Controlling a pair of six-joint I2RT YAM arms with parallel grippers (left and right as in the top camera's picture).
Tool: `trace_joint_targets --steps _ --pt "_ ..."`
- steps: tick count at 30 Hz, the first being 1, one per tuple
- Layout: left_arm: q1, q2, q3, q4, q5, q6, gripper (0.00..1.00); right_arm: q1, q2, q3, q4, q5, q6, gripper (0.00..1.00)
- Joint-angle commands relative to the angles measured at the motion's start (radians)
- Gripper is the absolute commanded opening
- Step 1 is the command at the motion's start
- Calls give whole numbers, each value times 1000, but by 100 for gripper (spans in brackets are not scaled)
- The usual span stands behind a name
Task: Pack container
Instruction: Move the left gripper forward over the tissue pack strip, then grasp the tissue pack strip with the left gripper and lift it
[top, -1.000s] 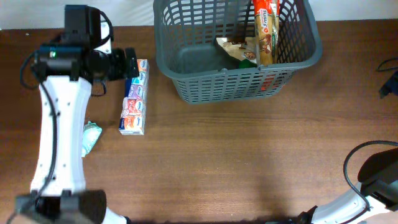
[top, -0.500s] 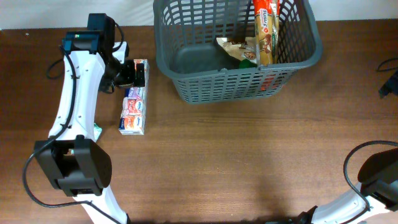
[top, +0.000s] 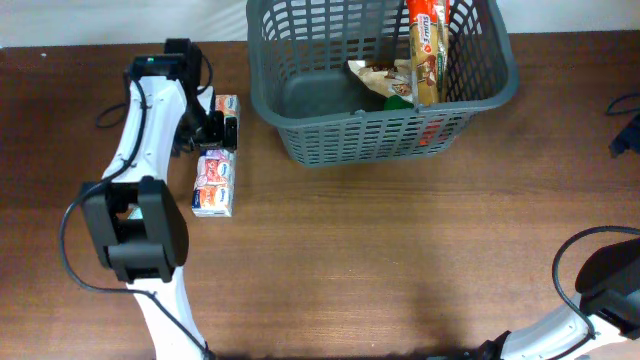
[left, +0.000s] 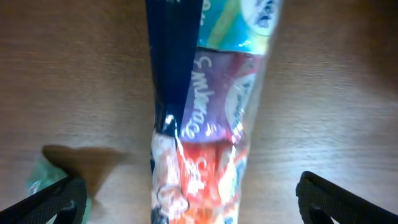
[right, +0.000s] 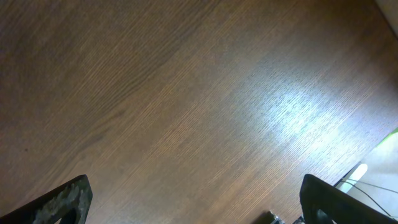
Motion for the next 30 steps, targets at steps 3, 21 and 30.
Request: trace_joint_targets --steps 3,21,30 --pt "-3 34 4 15 -11 -28 99 -3 -1 -8 3 12 11 99" --pt "-90 161 3 55 -11 -44 100 -3 -1 -8 3 12 11 99" --pt "-69 182 3 63 -10 -51 100 -3 -1 -8 3 12 11 99"
